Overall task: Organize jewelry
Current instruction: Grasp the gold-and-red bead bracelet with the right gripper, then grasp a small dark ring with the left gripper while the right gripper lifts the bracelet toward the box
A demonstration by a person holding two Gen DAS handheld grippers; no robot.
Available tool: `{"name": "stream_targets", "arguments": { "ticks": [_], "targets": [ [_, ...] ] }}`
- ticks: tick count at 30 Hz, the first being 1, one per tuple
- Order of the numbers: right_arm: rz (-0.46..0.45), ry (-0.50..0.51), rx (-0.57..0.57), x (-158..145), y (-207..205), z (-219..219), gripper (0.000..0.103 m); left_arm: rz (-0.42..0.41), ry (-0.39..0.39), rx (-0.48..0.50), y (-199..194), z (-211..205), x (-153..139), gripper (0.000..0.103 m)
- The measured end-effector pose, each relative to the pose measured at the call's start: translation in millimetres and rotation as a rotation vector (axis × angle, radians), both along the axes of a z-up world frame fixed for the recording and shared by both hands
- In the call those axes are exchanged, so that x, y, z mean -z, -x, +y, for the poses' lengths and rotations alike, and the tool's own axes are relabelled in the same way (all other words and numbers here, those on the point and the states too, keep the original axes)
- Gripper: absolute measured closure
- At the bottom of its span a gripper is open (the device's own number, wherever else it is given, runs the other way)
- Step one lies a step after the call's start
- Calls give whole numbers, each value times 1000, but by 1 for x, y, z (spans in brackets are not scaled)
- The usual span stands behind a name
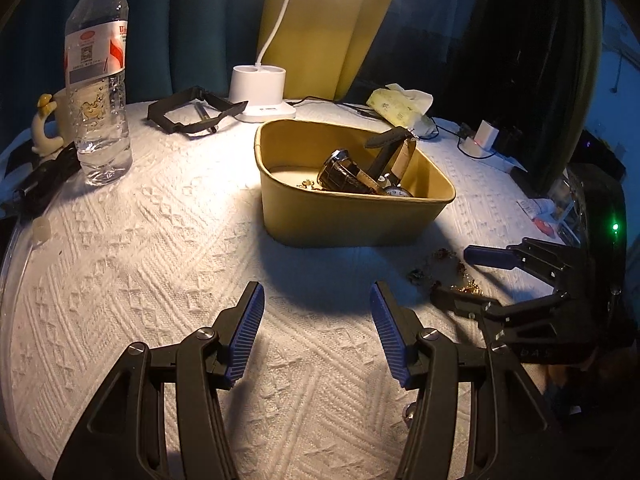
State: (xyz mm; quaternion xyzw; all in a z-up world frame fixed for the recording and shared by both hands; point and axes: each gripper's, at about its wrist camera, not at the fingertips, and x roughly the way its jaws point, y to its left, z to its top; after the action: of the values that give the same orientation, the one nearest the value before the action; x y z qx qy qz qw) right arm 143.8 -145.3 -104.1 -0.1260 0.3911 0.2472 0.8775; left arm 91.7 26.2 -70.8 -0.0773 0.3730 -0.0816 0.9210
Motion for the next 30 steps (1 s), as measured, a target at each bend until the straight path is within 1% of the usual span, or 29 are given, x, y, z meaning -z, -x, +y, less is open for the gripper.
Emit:
{"name": "stream_targets", "arguments": {
  "ticks": [1, 2, 4, 5, 6, 10, 15, 21, 30],
  "targets": [
    [-2, -3, -8, -1, 0, 1, 52, 0, 0, 1, -1, 0, 0, 45],
    [-5, -2, -13, -2, 0, 1, 58, 1, -1, 3, -1, -1, 0, 45],
    [-10, -5, -18, -3, 0, 1, 75, 3, -5, 6, -1, -3, 0, 45],
    [-14, -5, -19, -3, 0, 1, 80, 3, -8, 10, -2, -4, -1, 45],
    [-16, -12, -24, -3, 0, 0, 89, 3, -11, 12, -2, -5, -1, 45],
    [-27, -32, -39, -5, 1, -5, 91, 3, -26, 27, -2, -13, -3, 45],
    [-46, -63, -36, -10, 3, -14, 91, 3, -55, 49, -4, -26, -7, 45],
    [-71, -103, -18, -18, 3, -32, 91, 18, -111, 100, -10, -49, -9, 45],
    [-103, -175, 14, -29, 0, -61, 91, 51, -188, 164, -24, -82, -5, 46]
  ]
}}
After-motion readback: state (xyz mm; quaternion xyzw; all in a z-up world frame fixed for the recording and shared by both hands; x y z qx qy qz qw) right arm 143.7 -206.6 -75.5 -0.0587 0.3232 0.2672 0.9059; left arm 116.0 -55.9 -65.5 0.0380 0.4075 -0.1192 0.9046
